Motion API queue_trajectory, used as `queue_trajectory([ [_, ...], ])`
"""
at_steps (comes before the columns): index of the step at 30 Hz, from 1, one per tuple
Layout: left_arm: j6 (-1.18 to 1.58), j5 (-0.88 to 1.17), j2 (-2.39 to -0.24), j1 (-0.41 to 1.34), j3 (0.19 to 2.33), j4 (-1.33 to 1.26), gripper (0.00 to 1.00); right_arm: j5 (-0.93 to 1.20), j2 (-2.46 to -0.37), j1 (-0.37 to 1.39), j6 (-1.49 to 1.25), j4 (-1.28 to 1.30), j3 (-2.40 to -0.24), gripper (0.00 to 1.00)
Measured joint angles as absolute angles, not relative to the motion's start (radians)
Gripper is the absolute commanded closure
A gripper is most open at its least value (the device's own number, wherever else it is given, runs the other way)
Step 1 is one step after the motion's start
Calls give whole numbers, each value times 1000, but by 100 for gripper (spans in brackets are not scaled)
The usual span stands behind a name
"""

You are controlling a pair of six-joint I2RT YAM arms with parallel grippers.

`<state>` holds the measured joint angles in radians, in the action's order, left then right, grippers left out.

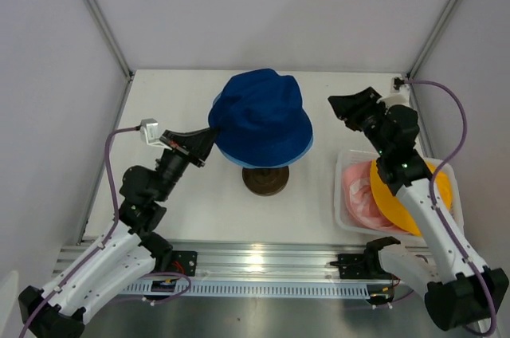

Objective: Stack the hats

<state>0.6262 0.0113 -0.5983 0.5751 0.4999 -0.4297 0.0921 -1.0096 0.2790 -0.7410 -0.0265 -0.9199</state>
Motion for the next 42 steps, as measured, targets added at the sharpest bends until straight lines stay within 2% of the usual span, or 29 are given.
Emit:
queue_trajectory([
  [2,650,4,-622,583,506,-443,99,123,-953,254,-775,12,-928,45],
  [6,674,-24,-693,611,556,-437,99,221,-864,248,-878,36,-907,44],
  [12,708,-77,-760,638,590,-457,99,332,-781,258,-1118,-114,-698,42],
  [28,751,-176,-785,678,589,-477,99,311,-727,374,-1337,-252,-626,37],
  [33,752,-181,-783,683,589,-481,99,262,-705,379,-1294,-105,-680,34],
  [42,752,-182,-785,683,589,-485,99,136,-559,382,-1185,109,-736,36],
])
